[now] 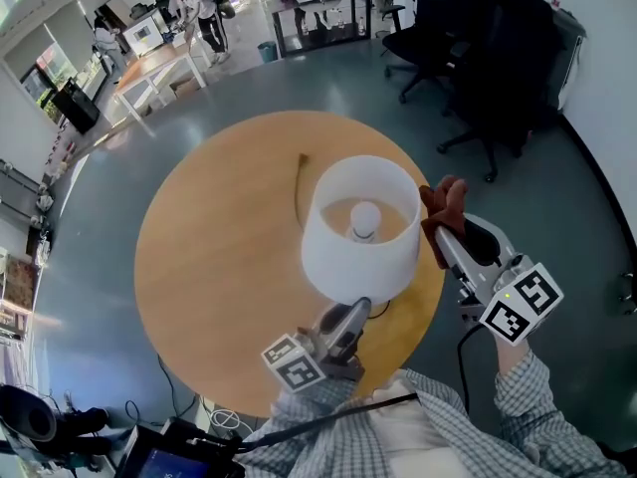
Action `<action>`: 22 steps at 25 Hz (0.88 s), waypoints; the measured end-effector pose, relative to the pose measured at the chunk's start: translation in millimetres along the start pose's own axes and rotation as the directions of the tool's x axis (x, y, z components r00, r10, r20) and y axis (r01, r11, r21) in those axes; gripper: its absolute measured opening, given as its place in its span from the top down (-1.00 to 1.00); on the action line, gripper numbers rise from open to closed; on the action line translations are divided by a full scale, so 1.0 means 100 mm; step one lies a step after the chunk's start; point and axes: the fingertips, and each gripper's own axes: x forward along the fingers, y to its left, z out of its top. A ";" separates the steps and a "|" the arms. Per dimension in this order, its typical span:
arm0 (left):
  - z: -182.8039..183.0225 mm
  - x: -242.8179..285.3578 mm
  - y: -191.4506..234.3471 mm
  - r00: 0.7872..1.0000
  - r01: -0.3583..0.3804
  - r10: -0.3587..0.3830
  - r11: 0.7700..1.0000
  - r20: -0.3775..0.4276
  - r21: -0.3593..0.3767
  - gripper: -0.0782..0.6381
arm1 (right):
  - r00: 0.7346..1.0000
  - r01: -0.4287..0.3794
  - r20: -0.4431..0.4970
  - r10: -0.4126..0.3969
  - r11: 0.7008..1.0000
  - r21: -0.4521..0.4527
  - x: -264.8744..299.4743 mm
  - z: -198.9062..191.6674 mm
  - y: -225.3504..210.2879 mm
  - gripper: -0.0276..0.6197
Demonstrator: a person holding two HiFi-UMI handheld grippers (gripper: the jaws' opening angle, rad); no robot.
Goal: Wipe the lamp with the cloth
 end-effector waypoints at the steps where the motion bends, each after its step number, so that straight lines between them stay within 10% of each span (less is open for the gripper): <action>1: 0.01 -0.01 0.00 1.000 0.000 0.000 1.000 0.000 0.000 0.46 | 1.000 -0.014 0.025 0.014 1.000 -0.010 0.05 0.13 0.03 0.61; 7: 0.03 -0.09 0.00 1.000 -0.008 0.008 1.000 0.005 -0.002 0.46 | 0.995 -0.079 0.060 0.078 0.997 0.019 0.28 0.23 0.08 0.61; 22: -0.03 0.00 -0.01 1.000 -0.013 0.013 1.000 -0.005 0.001 0.46 | 0.989 -0.030 -0.126 0.078 0.939 0.344 0.26 -0.91 -0.49 0.61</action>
